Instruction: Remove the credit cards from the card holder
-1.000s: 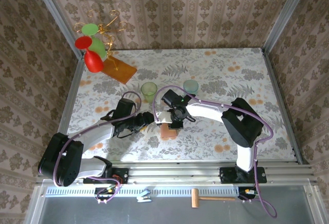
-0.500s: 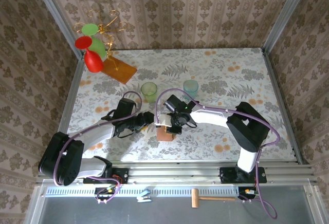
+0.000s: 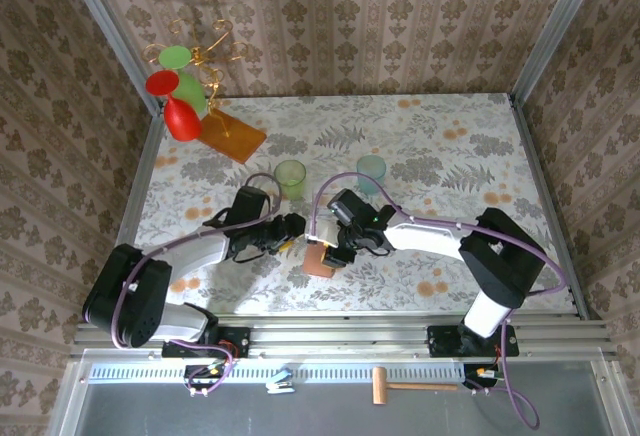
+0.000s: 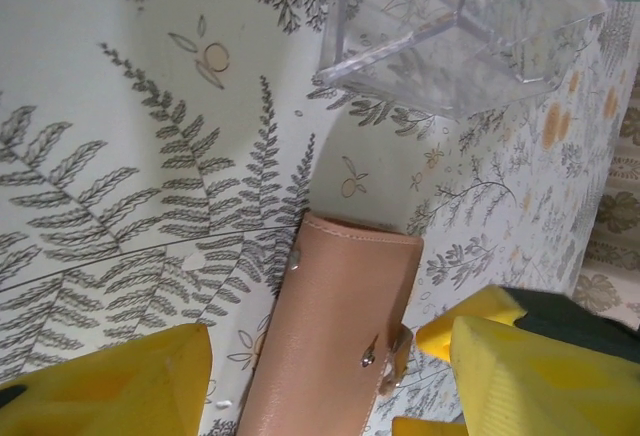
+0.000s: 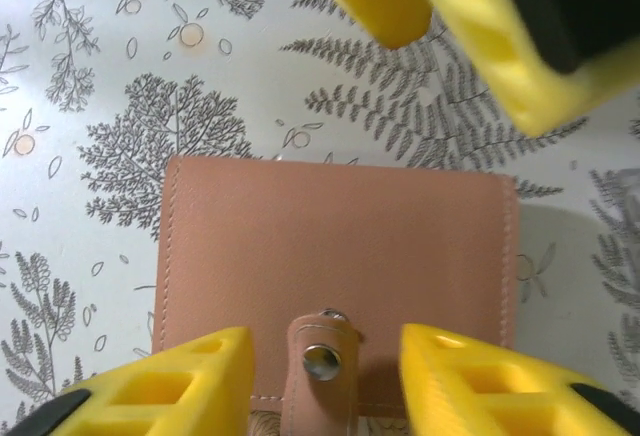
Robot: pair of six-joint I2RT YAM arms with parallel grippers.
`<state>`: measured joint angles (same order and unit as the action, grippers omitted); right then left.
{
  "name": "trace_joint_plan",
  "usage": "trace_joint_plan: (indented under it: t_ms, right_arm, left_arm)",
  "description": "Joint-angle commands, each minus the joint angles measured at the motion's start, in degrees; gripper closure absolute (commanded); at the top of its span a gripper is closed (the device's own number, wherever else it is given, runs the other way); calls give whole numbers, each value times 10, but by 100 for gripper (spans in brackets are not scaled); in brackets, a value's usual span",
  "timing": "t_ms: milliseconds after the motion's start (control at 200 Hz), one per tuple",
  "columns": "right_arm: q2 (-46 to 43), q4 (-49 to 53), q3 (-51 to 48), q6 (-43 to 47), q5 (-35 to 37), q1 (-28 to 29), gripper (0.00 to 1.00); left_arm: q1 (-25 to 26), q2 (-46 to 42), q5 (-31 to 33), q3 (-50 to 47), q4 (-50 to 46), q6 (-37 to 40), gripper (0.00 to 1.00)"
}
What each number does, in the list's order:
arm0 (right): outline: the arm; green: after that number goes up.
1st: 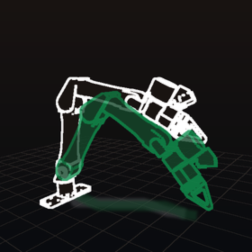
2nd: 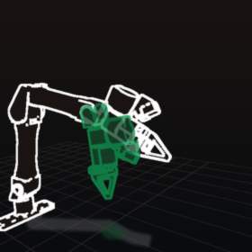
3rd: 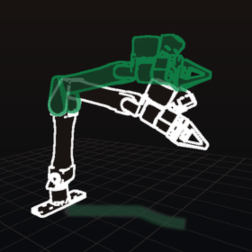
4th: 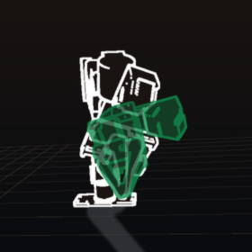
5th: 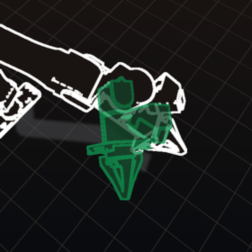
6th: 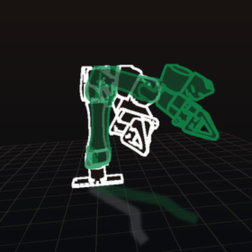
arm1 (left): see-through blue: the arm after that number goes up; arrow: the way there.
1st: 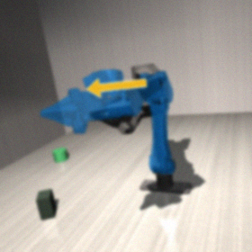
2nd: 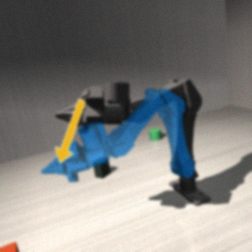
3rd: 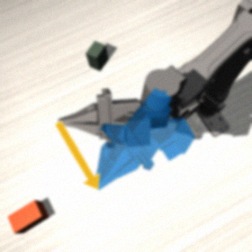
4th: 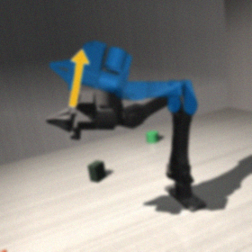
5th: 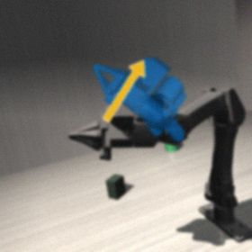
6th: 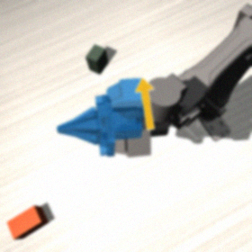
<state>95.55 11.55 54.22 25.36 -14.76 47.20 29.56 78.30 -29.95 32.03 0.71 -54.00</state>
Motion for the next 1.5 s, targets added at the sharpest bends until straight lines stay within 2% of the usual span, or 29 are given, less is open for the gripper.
trace_joint_plan:
  t_ms: [0,85,215,225,315,380,570,755,860,1095,1495]
  right_arm:
    - [-21,-27,1,-126,59,4,50]
    - [-20,-7,18,-232,106,12,47]
    - [-21,32,36,-447,180,17,45]
    - [-20,36,38,-464,184,18,45]
    - [-6,118,72,-600,224,20,45]
    - [8,167,98,-656,231,24,44]
    - [11,184,111,-730,280,62,40]
    - [72,268,172,-787,323,79,37]
    - [95,278,187,-798,337,90,37]
    - [127,287,197,-809,336,98,37]
    - [111,258,180,-805,319,109,36]
  left_arm:
    - [-7,11,-17,15,0,14,34]
    - [-19,13,-23,14,3,19,34]
    - [-31,11,-30,11,2,27,34]
    - [-43,11,-31,11,2,28,34]
    - [-61,12,-38,8,1,35,34]
    - [-69,13,-44,8,0,40,34]
    - [-90,14,-58,3,1,50,33]
    - [-102,16,-65,-6,8,55,33]
    - [-106,18,-82,-12,13,56,33]
    - [-109,20,-87,-26,30,49,33]
    - [-109,21,-87,-28,33,45,33]
